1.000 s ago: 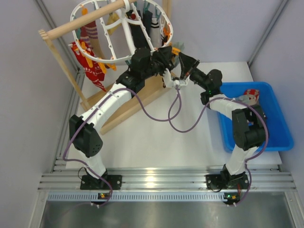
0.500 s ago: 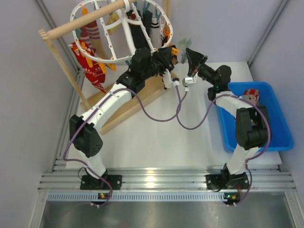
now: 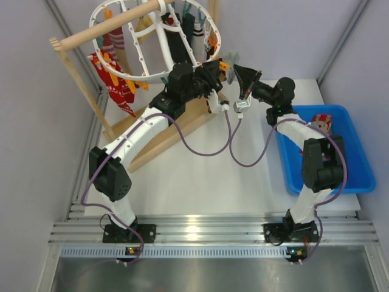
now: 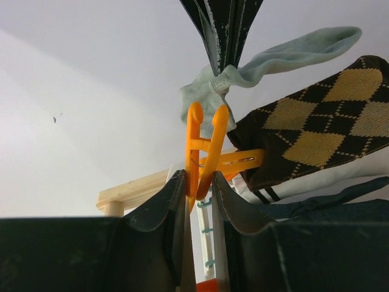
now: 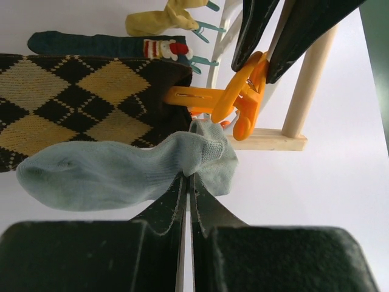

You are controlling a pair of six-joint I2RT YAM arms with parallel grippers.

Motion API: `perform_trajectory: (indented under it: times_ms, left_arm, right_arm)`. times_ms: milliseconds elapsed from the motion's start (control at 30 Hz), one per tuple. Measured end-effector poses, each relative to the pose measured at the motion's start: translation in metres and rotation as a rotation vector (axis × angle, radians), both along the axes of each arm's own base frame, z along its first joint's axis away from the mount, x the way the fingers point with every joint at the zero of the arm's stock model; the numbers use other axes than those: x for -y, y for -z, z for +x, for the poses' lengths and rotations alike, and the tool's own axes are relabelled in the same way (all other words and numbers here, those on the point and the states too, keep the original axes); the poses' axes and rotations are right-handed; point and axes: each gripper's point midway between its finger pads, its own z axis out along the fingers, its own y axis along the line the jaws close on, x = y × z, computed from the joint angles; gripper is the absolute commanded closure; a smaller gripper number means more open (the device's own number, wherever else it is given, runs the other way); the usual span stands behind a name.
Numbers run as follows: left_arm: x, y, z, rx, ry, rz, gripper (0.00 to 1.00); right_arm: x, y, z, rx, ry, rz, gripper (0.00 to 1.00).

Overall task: Clip the socks to the hanger
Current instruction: Clamp the sock onto the hanger.

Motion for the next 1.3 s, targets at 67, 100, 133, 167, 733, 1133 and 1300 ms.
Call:
perform_trajectory:
  times_ms: [67, 100, 133, 167, 733, 1133, 1300]
  left_arm:
    - [0.000, 0.000, 0.000, 0.001, -0.001, 0.000, 1.00]
    - [0.000, 0.000, 0.000, 0.002, -0.001, -0.001, 1.00]
    - [0.000, 0.001, 0.000, 0.001, -0.001, 0.000, 1.00]
    - [0.000, 0.001, 0.000, 0.002, -0.001, 0.000, 1.00]
    - [0.000, -0.001, 0.000, 0.009, -0.003, -0.001, 1.00]
    - [0.000, -0.001, 0.000, 0.011, -0.003, -0.002, 1.00]
    - [0.000, -0.001, 0.000, 0.011, -0.001, -0.003, 1.00]
  right_arm:
    - [-0.001, 0.001, -0.001, -0.008, -0.005, -0.004, 1.00]
    - [-0.001, 0.001, -0.001, -0.008, -0.008, -0.004, 1.00]
    - [-0.001, 0.000, -0.002, -0.007, -0.010, -0.004, 1.00]
    - [-0.001, -0.001, -0.003, -0.007, -0.011, -0.003, 1.00]
    - [-0.003, -0.024, -0.031, 0.017, -0.064, 0.011, 1.00]
    - [-0.007, -0.013, -0.029, -0.047, -0.070, 0.011, 1.00]
    - [-0.010, -0.012, -0.029, -0.078, -0.078, 0.027, 1.00]
